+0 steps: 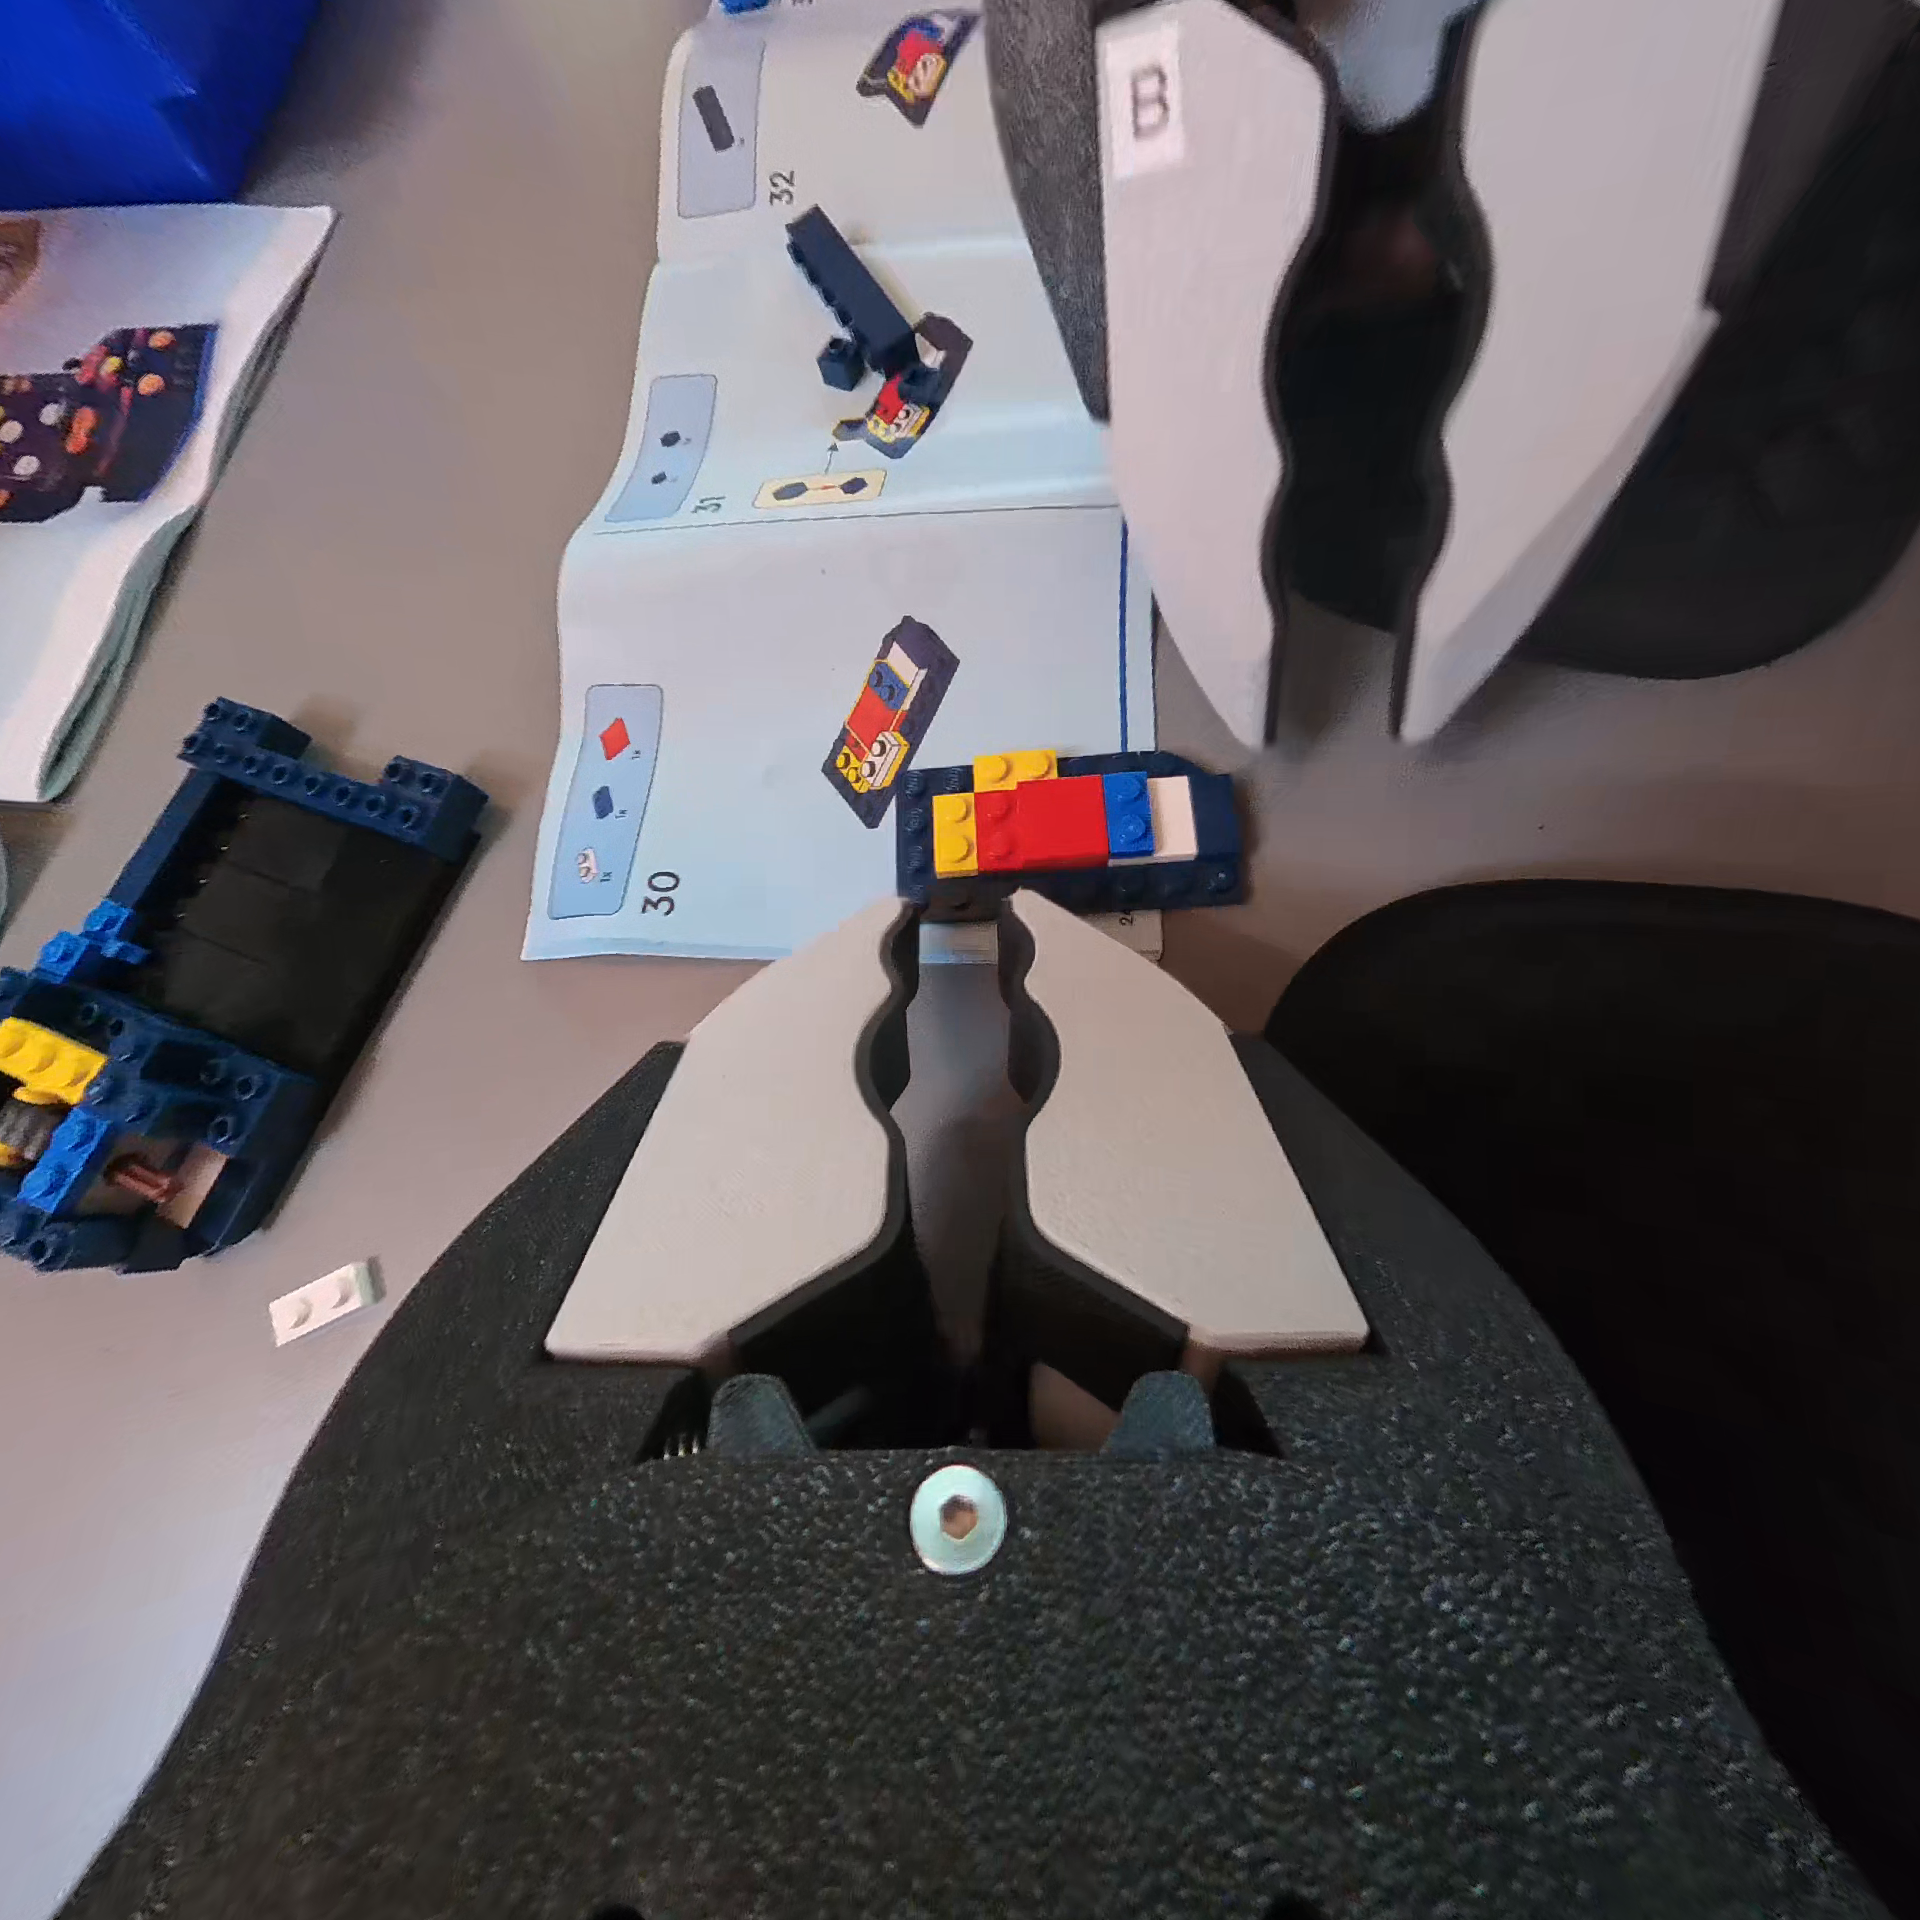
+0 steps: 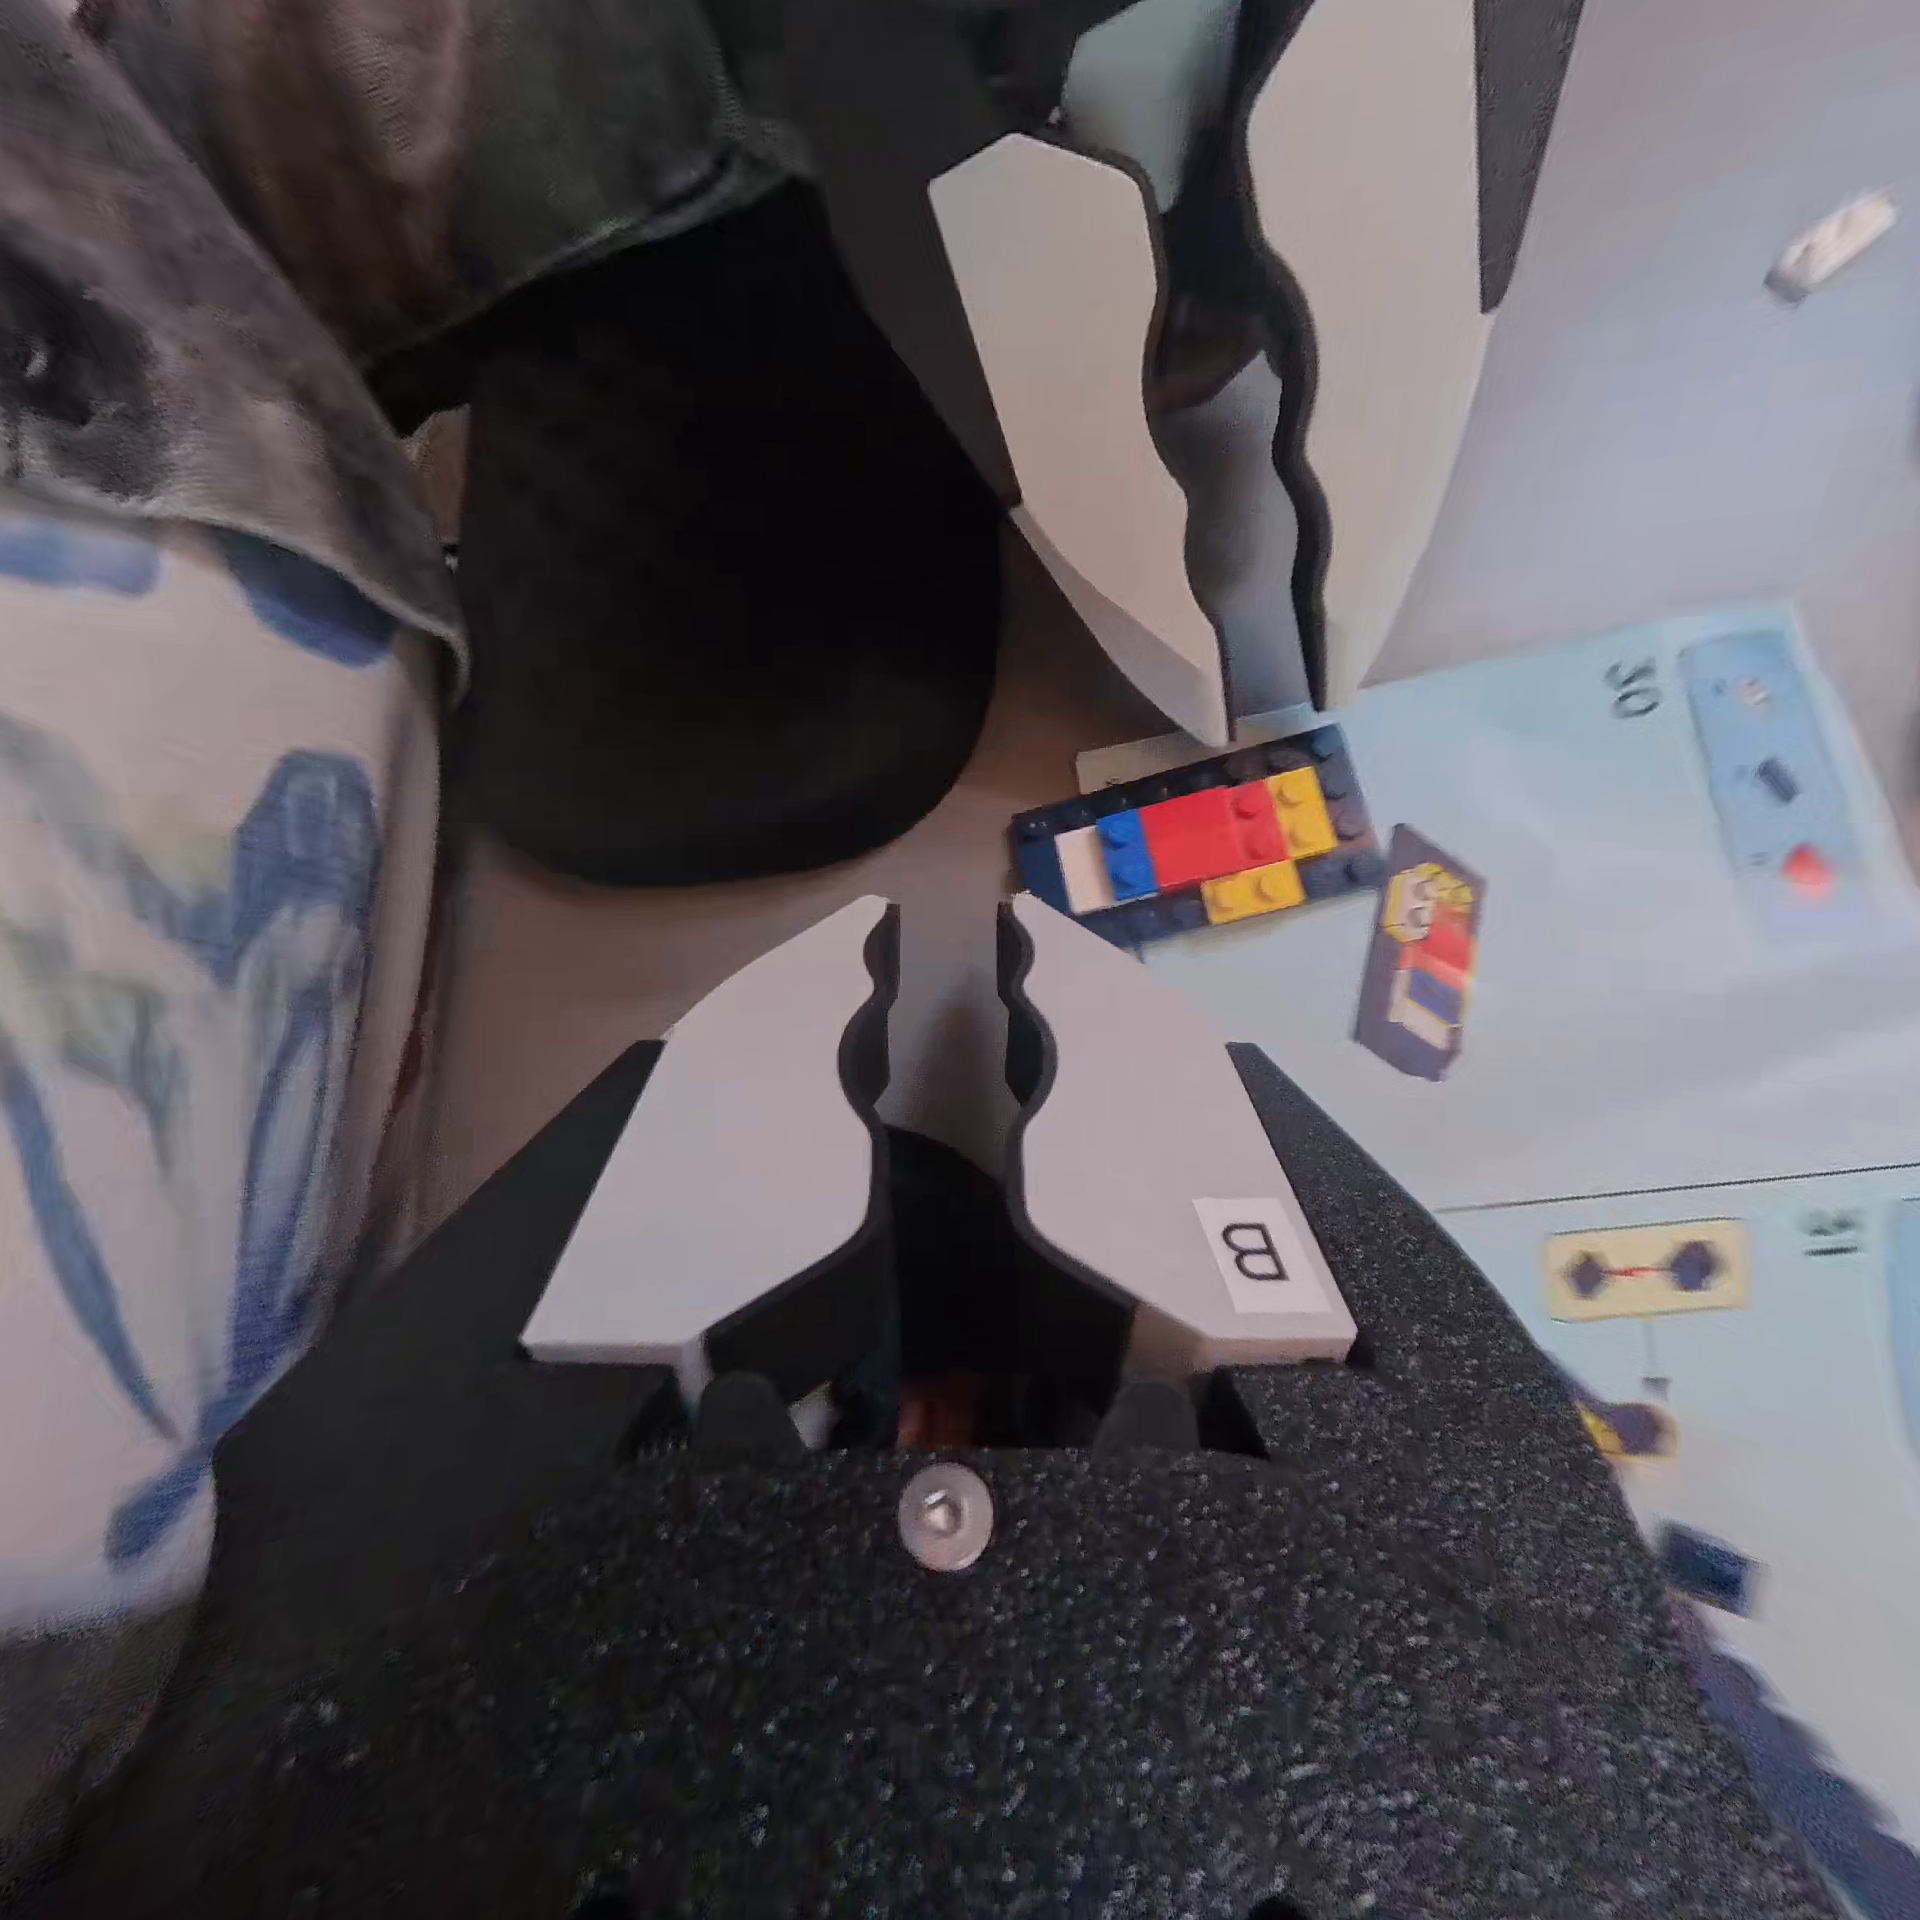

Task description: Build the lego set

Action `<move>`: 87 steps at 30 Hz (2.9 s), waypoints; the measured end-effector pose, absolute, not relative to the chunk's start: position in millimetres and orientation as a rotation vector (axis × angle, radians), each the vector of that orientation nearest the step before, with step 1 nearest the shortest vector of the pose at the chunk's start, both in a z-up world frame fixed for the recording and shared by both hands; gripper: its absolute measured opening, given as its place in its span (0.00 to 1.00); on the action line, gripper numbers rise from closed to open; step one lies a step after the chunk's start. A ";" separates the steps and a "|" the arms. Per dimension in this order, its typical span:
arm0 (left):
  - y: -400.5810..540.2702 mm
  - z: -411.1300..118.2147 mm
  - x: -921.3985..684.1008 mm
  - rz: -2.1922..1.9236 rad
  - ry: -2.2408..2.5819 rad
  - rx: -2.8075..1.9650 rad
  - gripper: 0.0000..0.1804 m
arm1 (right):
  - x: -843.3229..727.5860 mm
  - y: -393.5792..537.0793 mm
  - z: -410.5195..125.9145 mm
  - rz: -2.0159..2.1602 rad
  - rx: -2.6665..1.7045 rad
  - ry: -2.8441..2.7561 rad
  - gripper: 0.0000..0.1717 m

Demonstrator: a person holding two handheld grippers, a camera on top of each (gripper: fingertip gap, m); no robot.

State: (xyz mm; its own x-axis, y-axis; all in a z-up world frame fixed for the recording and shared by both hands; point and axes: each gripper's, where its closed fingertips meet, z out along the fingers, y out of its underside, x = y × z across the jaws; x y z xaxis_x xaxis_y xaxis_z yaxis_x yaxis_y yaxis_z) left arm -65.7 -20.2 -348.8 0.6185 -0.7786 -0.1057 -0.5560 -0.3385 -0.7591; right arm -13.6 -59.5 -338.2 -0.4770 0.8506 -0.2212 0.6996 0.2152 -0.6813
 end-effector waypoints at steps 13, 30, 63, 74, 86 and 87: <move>-14.9 -346.0 -48.8 -0.415 0.975 -2.058 0.13 | -40.2 -17.9 -349.3 1.048 -1.033 -2.371 0.12; -18.8 -349.1 -43.7 -0.573 0.880 -2.138 0.01 | -37.3 -15.8 -349.6 0.843 -0.869 -2.399 0.09; -19.8 -349.0 -44.5 -0.583 0.895 -2.130 0.00 | -51.2 -15.3 -353.6 0.675 0.279 -2.960 0.17; -14.9 -346.7 -58.1 -0.369 0.991 -2.050 0.05 | -54.3 -9.6 -355.5 0.713 -0.088 -2.985 0.12; -36.4 -350.5 -58.3 -0.398 0.787 -2.302 0.37 | -35.7 -9.6 -357.3 0.780 -1.231 -2.387 0.32; -34.3 -355.1 -57.8 -0.375 0.788 -2.341 0.44 | -38.7 -13.2 -357.2 0.786 -1.246 -2.355 0.34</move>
State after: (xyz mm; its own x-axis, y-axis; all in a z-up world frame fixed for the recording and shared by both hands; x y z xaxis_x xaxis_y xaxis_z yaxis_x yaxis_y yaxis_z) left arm -57.8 -34.3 -355.1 0.7805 -0.6218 0.0641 -0.4417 -0.6212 -0.6474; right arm -38.7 -13.2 -357.2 -0.5454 0.8363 0.0558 0.6350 0.4558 -0.6237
